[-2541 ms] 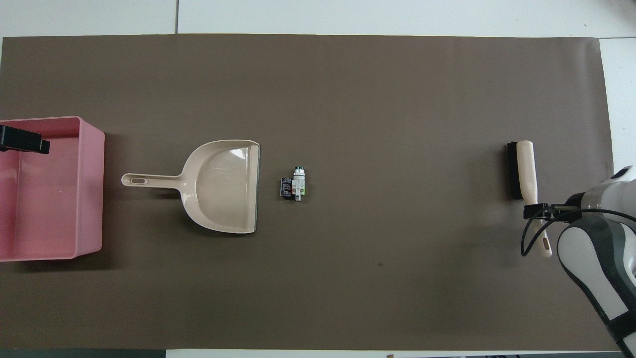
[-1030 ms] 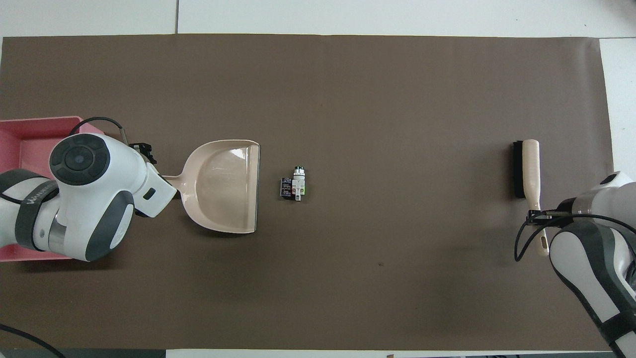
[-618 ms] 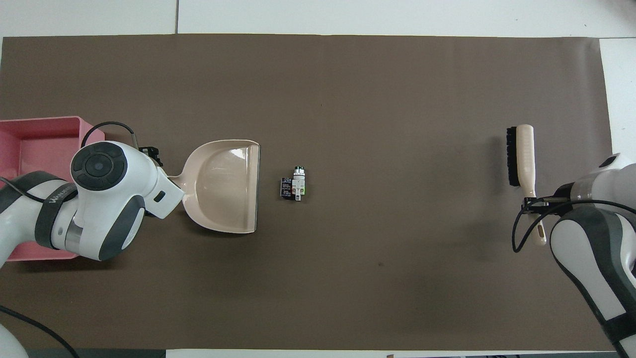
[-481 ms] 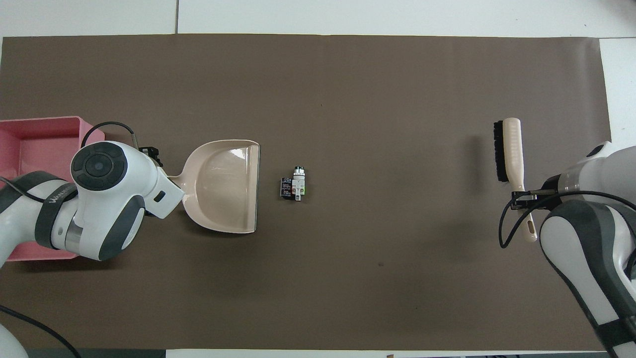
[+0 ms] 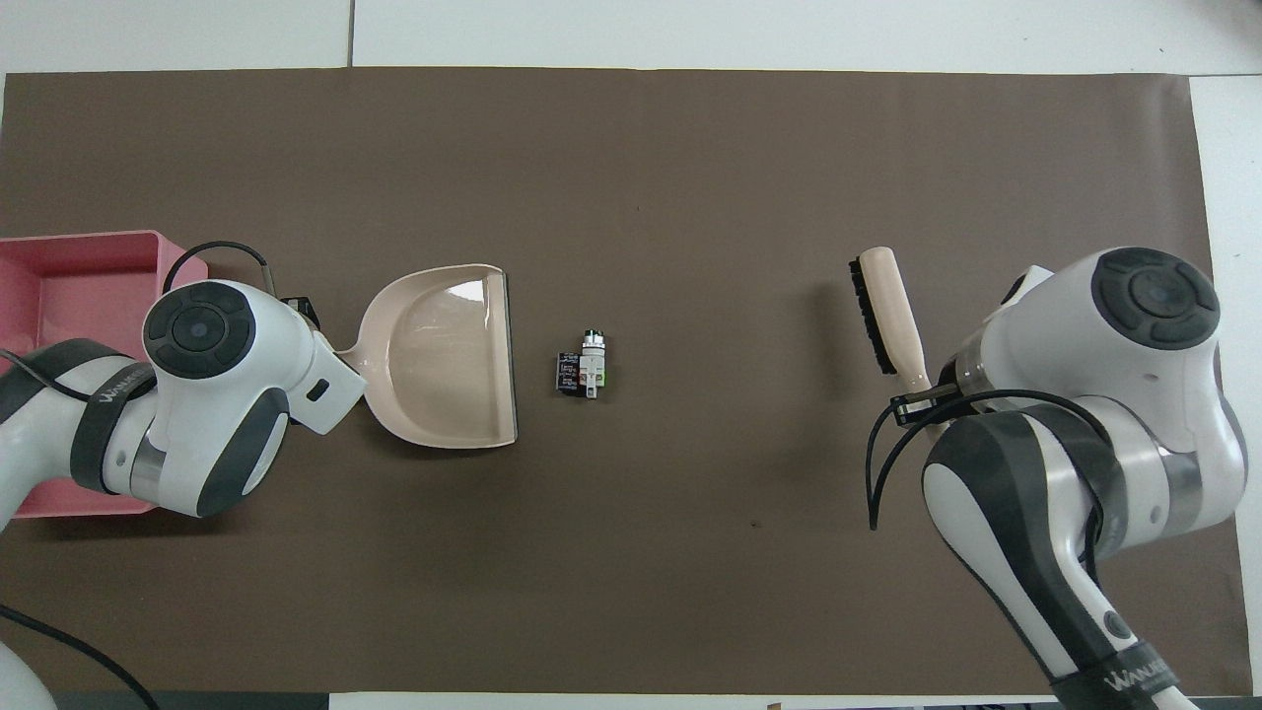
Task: Clean e-waste and dump in bin
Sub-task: 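Carry the brush with the right gripper toward the circuit board and dustpan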
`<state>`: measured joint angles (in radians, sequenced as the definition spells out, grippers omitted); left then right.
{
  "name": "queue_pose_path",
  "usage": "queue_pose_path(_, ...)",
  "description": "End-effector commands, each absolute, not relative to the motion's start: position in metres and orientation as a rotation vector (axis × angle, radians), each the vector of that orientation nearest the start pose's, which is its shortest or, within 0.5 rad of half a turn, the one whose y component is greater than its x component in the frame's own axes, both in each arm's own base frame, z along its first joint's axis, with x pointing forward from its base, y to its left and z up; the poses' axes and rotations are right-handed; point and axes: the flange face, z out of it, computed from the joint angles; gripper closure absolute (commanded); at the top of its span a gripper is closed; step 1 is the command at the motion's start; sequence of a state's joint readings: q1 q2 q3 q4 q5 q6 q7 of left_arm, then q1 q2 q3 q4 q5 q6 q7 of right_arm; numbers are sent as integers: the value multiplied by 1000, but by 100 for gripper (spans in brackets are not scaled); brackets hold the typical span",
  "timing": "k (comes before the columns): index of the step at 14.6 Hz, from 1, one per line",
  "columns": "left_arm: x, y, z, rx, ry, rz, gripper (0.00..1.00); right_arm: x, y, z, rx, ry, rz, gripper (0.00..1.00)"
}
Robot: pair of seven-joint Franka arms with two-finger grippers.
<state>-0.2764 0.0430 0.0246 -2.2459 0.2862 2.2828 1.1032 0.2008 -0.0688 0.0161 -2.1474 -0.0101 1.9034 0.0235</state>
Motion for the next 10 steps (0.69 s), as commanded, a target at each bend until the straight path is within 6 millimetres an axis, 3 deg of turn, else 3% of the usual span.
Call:
queue_pose_path(1, 523, -127, 361, -2036, 2093, 128, 93, 519, 134, 428, -3172, -277, 273, 100)
queue_pose_path(3, 524, -124, 369, -2023, 2109, 167, 99, 518, 168, 419, -3174, -215, 228, 100)
queue_pose_path(5, 525, -123, 372, -2007, 2090, 209, 100, 509, 207, 403, -3179, -274, 250, 100)
queue_pose_path(7, 518, -133, 370, -2002, 2099, 264, 100, 505, 231, 385, -3180, -338, 292, 100)
queue_pose_path(10, 510, -152, 368, -1947, 2135, 300, 100, 489, 308, 368, -3203, -405, 320, 100)
